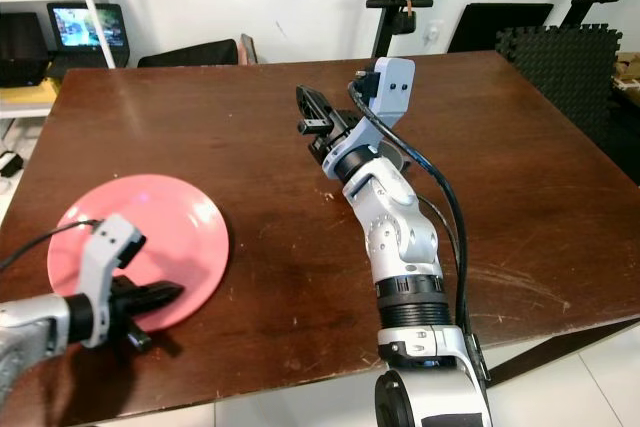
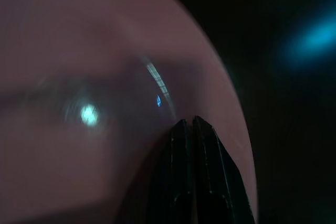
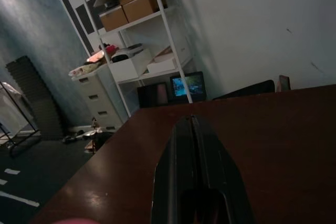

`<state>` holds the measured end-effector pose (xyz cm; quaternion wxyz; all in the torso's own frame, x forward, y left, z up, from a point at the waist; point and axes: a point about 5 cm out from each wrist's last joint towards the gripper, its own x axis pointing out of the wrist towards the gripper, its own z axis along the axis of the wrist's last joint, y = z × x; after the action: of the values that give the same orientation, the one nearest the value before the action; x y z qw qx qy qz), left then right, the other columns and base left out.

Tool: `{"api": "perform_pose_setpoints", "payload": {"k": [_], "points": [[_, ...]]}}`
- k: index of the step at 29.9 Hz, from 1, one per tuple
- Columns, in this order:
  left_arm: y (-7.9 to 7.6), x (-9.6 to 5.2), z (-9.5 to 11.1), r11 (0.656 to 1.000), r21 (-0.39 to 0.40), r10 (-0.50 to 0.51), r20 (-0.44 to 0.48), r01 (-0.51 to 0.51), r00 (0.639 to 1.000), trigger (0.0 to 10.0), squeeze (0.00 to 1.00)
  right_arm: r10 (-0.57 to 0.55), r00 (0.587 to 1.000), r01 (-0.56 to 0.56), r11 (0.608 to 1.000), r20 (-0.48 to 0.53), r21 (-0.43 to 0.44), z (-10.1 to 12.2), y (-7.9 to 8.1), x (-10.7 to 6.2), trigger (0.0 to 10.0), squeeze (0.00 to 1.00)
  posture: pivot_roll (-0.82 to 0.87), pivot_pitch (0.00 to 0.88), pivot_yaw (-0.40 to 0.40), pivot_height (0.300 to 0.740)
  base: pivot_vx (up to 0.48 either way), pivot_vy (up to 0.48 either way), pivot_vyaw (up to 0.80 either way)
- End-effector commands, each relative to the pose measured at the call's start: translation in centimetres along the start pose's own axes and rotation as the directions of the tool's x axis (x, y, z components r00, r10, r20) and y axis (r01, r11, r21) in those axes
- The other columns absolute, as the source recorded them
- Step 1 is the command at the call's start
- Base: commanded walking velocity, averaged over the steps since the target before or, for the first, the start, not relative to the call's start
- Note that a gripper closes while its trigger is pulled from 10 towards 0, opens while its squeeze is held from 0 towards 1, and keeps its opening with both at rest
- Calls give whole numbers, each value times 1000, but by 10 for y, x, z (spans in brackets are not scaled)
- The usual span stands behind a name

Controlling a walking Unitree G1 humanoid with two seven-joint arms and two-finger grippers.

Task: Setting the table

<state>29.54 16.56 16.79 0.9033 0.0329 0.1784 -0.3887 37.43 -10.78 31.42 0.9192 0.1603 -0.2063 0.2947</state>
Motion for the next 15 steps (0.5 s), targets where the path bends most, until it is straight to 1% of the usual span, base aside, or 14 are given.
{"api": "perform_pose_setpoints", "payload": {"k": [1, 2, 3, 7, 10, 12, 13, 14, 15], "points": [[-15, 20, -5, 995, -50, -87, -31, 85, 996, 10000, 0, 7, 1000, -7, 1000, -11, 6, -2, 1, 1, 10000, 0, 56, 192, 37, 740, 0, 0, 0], [-20, 25, -2, 993, -49, -111, -19, 110, 994, 10000, 0, 7, 1000, -7, 1000, -10, 6, -2, 1, 1, 10000, 0, 53, 192, 39, 740, 0, 0, 0], [-20, 25, -2, 993, -49, -111, -19, 110, 994, 10000, 0, 7, 1000, -7, 1000, -10, 6, -2, 1, 1, 10000, 0, 53, 192, 39, 740, 0, 0, 0], [-35, 44, 9, 981, -27, -191, 16, 191, 981, 10000, 0, 7, 1000, -7, 1000, -9, 3, -2, 1, 1, 10000, 0, 51, 193, 35, 740, 0, 0, 0], [-40, 53, 14, 977, -26, -212, 32, 213, 977, 10000, 0, 7, 1000, -7, 1000, -9, 1, -2, 1, 1, 10000, 0, 45, 196, 36, 740, 0, 0, 0], [-37, 59, 24, 983, -21, -178, 71, 180, 981, 10000, 0, 4, 1000, -4, 1000, -7, 0, -1, 0, 1, 10000, 0, 43, 199, 38, 740, 0, 0, 0], [-37, 59, 24, 983, -21, -178, 71, 180, 981, 10000, 0, 4, 1000, -4, 1000, -7, 0, -1, 0, 1, 10000, 0, 43, 199, 38, 740, 0, 0, 0], [-34, 59, 29, 986, -21, -163, 90, 165, 983, 10000, 0, 4, 1000, -4, 1000, -6, 0, -1, 0, 1, 10000, 0, 44, 199, 37, 740, 0, 0, 0], [-27, 52, 43, 990, -32, -131, 162, 138, 978, 10000, 0, 3, 1000, -3, 1000, -5, 0, 0, 0, 1, 10000, 0, 45, 200, 37, 740, 0, 0, 0]]}}
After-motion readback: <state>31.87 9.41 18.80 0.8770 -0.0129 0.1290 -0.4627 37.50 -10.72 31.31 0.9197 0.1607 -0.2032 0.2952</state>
